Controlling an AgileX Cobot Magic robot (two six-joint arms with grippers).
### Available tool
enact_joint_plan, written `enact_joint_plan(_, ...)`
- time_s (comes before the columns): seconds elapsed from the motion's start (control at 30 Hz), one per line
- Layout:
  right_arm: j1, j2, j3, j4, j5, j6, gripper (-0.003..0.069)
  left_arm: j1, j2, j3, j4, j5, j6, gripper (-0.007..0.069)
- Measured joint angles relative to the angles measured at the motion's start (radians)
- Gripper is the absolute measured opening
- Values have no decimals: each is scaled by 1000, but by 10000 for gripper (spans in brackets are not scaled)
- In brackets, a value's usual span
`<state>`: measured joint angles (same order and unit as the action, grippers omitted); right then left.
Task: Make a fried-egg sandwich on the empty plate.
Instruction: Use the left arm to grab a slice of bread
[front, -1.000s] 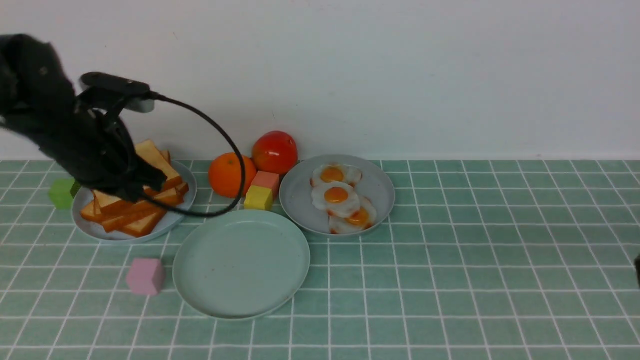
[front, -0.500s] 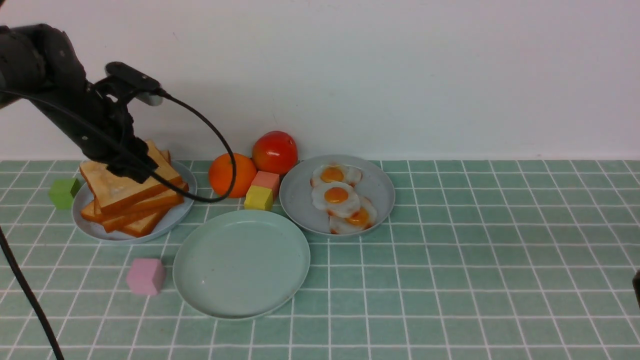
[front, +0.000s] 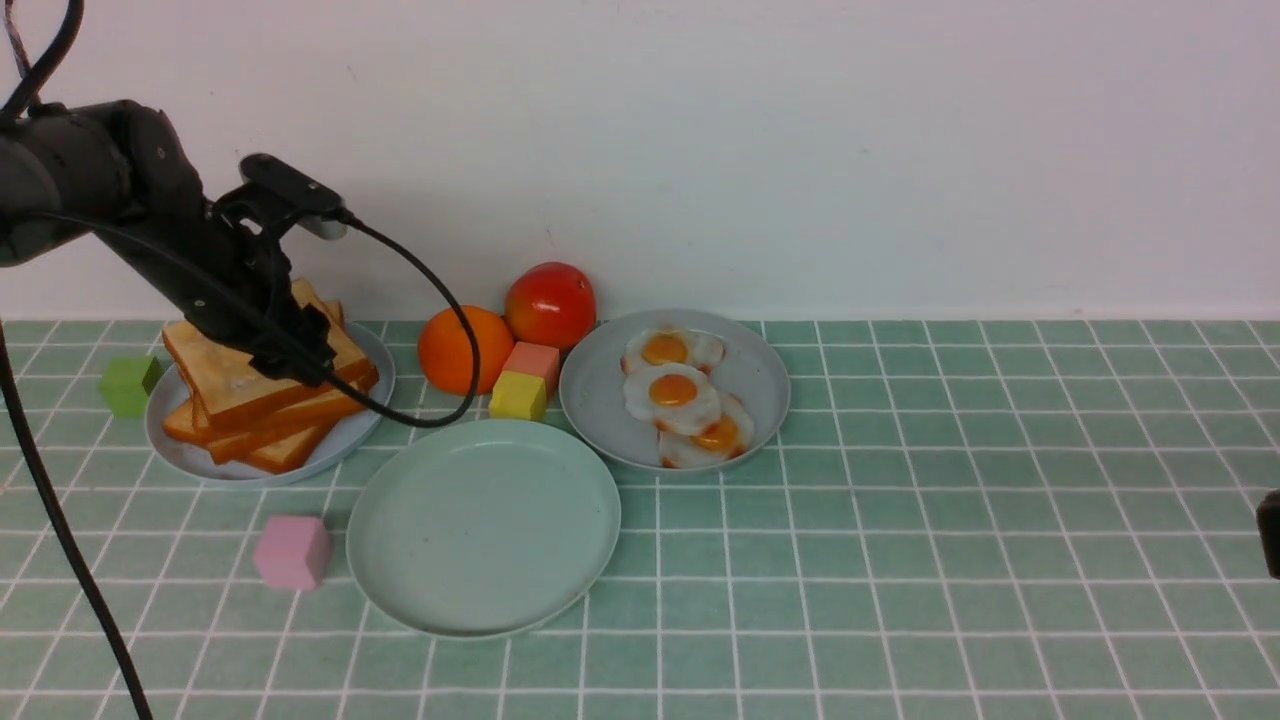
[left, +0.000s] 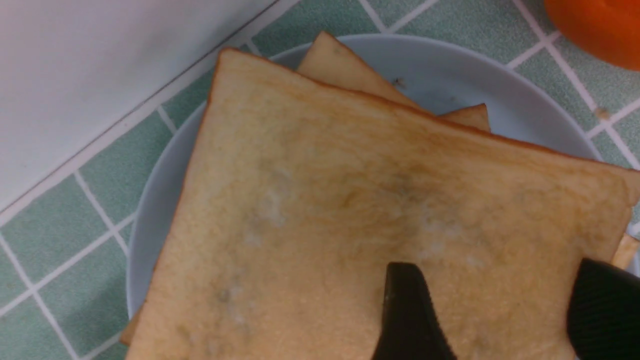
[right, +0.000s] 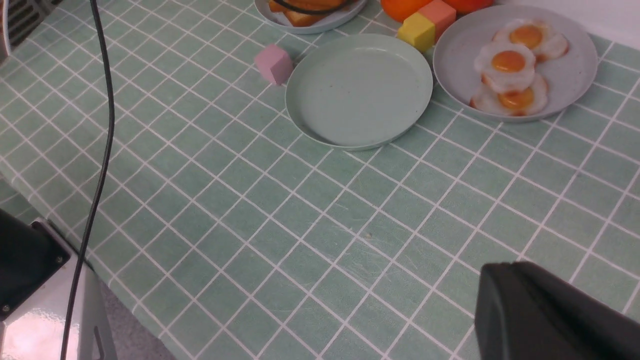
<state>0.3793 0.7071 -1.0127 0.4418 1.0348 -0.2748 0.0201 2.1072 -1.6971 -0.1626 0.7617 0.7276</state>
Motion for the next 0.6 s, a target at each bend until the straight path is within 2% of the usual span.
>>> enact_joint_plan(0.4, 0, 0, 0, 4, 3, 0, 14, -1, -51, 0, -6, 44, 0, 405)
enact_joint_plan(0.6, 0, 0, 0, 4, 3, -3, 16, -1, -73, 8, -23, 78, 39, 405)
